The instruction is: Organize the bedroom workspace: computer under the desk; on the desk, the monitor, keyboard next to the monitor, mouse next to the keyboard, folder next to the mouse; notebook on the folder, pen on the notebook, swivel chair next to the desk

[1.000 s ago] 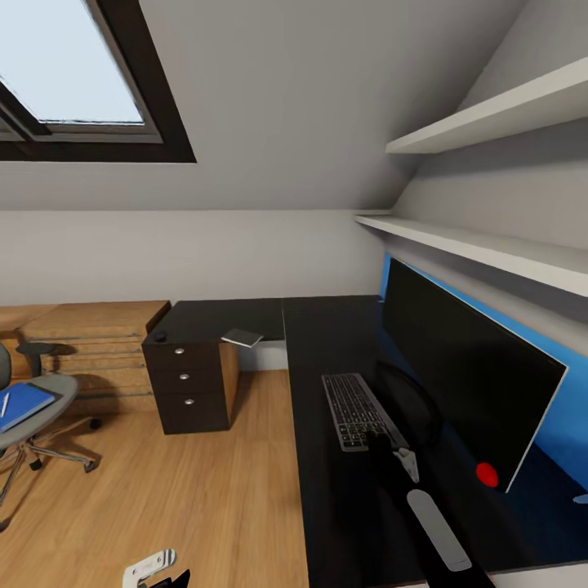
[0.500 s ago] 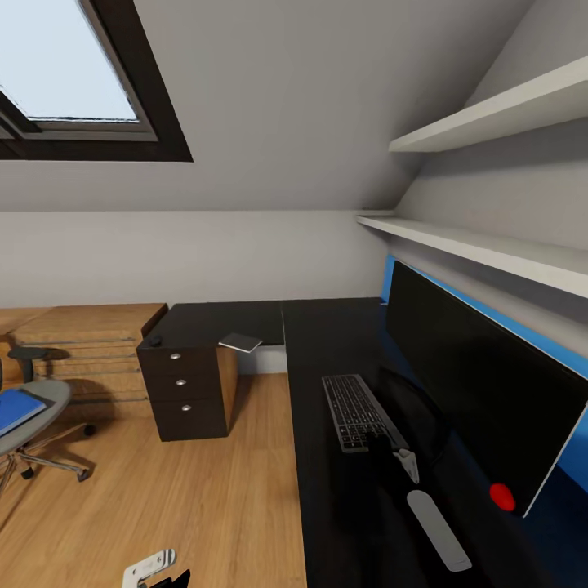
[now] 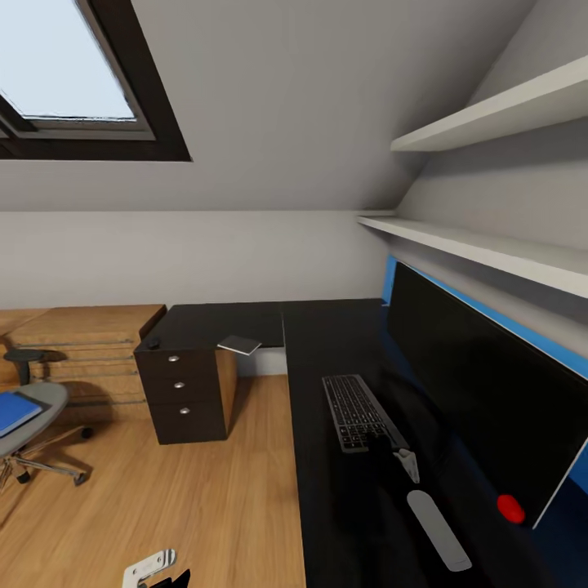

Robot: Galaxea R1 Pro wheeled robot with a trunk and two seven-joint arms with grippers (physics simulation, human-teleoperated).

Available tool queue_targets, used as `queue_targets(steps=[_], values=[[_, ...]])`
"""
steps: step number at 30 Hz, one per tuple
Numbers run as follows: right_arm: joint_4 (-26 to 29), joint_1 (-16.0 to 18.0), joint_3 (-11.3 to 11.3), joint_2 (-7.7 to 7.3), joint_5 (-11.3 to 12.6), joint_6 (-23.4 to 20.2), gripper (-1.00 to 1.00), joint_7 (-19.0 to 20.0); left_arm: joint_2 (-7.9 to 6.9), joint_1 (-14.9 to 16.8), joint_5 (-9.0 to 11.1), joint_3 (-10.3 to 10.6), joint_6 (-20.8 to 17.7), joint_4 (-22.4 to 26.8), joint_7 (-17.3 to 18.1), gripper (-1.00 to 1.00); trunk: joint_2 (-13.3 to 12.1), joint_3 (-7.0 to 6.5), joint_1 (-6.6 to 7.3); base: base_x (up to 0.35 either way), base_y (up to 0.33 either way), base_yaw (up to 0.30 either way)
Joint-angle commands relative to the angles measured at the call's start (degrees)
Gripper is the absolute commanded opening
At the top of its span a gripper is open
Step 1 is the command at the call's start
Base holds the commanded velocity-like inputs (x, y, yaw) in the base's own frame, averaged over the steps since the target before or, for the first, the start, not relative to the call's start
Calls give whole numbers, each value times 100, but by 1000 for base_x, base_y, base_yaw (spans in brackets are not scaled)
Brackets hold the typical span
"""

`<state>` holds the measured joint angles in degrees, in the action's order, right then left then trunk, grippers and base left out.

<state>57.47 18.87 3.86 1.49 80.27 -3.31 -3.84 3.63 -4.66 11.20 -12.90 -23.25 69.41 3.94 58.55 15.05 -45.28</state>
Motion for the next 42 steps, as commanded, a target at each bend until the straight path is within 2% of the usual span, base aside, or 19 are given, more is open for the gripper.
queue_targets(steps=[1,10,16,37,38,42], values=[[11,3,0,0,41,-11,-100,-20,6,0,31,-19,-39,11,26,100,4,6,-4,265,0,0],[11,2,-8,0,41,21,-100,-20,5,0,31,-20,-48,11,10,100,4,6,-4,62,0,0],[11,2,-2,1,41,251,-100,-20,6,0,31,-27,-48,11,10,100,4,6,-4,24,0,0],[18,2,0,0,42,278,-100,-20,6,0,31,-28,-48,11,10,100,4,6,-4,6,0,0],[18,2,0,0,42,276,100,-20,6,0,31,-28,-48,11,10,100,4,6,-4,0,0,0],[18,4,0,0,41,271,100,-20,5,0,31,-28,-48,11,10,100,4,6,-4,0,0,0]])
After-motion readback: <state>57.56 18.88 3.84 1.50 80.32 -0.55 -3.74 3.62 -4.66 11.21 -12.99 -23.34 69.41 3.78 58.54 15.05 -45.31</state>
